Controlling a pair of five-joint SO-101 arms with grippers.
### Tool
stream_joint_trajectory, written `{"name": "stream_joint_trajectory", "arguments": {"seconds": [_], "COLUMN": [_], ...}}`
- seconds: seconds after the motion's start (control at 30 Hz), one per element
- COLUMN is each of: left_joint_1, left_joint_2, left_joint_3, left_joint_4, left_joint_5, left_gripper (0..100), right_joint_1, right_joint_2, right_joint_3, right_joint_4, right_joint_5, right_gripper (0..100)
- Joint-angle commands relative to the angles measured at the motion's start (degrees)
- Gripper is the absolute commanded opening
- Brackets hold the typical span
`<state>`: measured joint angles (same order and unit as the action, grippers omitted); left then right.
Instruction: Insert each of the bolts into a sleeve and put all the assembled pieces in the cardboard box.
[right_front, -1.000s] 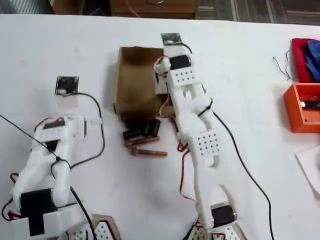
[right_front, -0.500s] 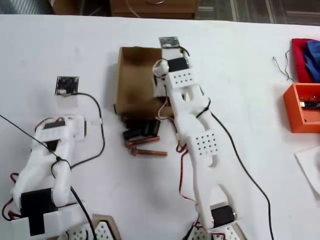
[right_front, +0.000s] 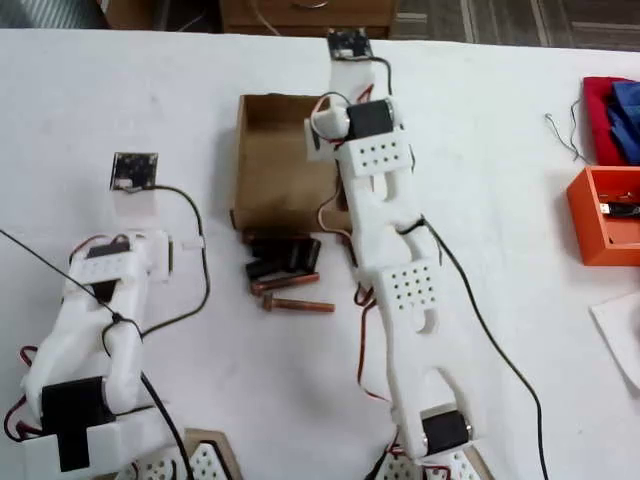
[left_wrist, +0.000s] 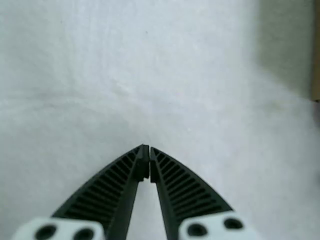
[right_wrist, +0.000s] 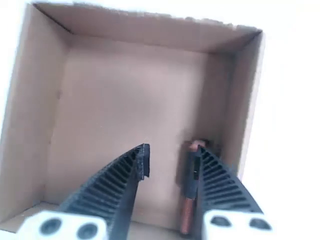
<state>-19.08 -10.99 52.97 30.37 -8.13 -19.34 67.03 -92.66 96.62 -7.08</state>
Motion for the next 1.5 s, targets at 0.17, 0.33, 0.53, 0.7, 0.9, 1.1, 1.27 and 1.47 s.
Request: {"name": "stream_joint_trajectory", "arguments": {"seconds": [0.17,0.33,0.53,0.7,0.9,1.1,1.27,1.47], "left_joint_1": [0.4,0.4,0.4,0.1,-2.8,-8.8,-8.6,-8.6], "left_joint_2": [-0.3,-0.3,-0.3,-0.5,-0.6,-0.4,-0.3,-0.3], "left_joint_3": [-2.1,-2.1,-2.1,-2.0,-2.3,-3.5,-3.4,-3.3], "left_joint_4": [-0.9,-0.9,-0.9,-0.9,-0.8,-0.7,-0.8,-0.8], "left_joint_5": [0.5,0.4,0.4,0.6,2.9,9.6,9.4,9.4], "left_gripper": [4,4,4,4,4,4,4,4], "right_joint_1": [6.3,6.5,2.8,-3.0,-10.9,-12.1,-13.0,-13.1], "right_joint_2": [-9.5,-13.4,-30.7,-50.9,-63.2,-66.7,-61.4,-53.3], "right_joint_3": [-2.9,-1.6,17.8,56.0,90.6,104.4,104.5,103.2], "right_joint_4": [3.0,4.9,5.1,3.0,-11.9,-21.7,-24.5,-28.4], "right_joint_5": [0.2,6.5,9.9,10.9,17.2,11.5,11.3,1.4], "right_gripper": [2.1,1.9,2.0,2.2,2.3,9.5,10.5,9.4]}}
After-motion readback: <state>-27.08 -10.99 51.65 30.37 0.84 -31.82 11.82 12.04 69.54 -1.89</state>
